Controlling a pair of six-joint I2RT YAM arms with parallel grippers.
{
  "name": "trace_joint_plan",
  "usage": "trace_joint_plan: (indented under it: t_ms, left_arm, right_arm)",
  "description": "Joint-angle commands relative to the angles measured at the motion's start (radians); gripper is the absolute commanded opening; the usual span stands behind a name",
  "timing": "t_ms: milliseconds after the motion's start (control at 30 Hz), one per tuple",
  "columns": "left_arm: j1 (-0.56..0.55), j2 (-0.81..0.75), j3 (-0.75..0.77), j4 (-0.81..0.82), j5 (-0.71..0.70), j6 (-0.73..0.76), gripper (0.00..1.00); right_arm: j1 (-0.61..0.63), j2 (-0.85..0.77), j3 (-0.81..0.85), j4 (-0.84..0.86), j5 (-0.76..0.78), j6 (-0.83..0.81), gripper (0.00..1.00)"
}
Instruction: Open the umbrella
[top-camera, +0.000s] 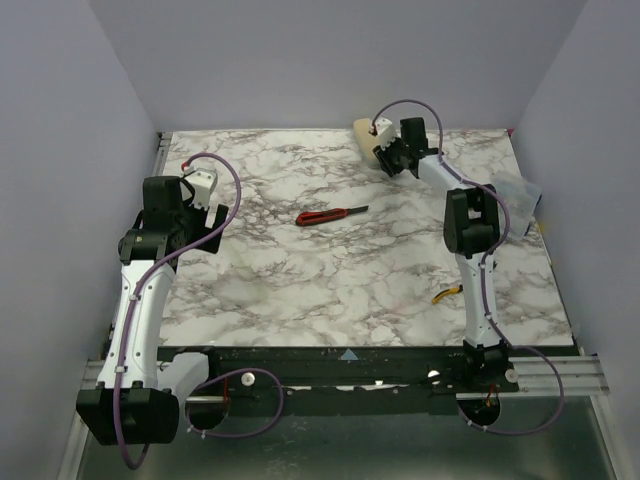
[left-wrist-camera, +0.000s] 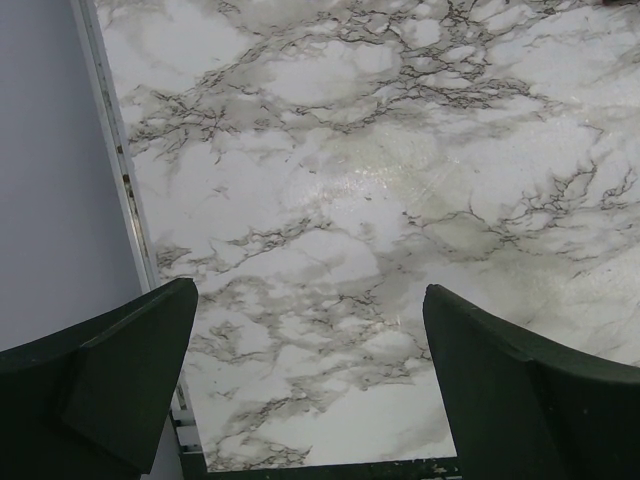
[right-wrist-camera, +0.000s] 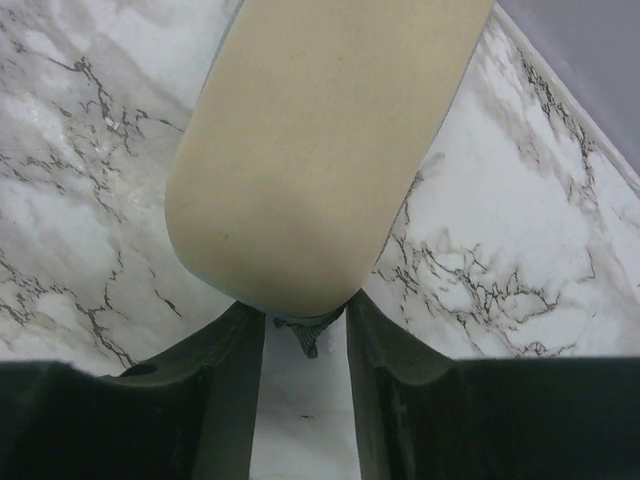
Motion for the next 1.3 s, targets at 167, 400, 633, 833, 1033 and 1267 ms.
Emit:
trace_joint_plan:
  t_ms: [167, 400, 633, 833, 1033, 1267]
  left_arm:
    - [-0.004, -0.020, -0.004, 0.001, -0.022, 0.016, 0.98]
    - [-0.006, -0.017, 0.001, 0.004, -0.019, 0.018, 0.98]
    - [-0.004, -0.025, -0.008, 0.009, -0.010, 0.029, 0.98]
    - [-0.004, -0.025, -0.017, 0.013, 0.006, 0.035, 0.98]
    - [-0.006, -0.020, -0.025, 0.025, 0.024, 0.044, 0.98]
    - [-0.005, 0.008, -0.021, 0.033, 0.071, 0.043, 0.98]
  right_arm:
    - [0.012, 0.001, -0.063, 0.051, -0.048, -0.152, 0.09]
    - [0.012, -0.072, -0.142, 0.056, -0.095, -0.181, 0.00]
    - [0.012, -0.225, -0.325, 0.027, -0.185, -0.208, 0.00]
    - [0.012, -0.360, -0.485, -0.096, -0.207, -0.284, 0.00]
    - [0.013, -0.538, -0.721, -0.232, -0.194, -0.367, 0.00]
    - [0.039, -0.688, -0.859, -0.542, -0.309, -0.427, 0.00]
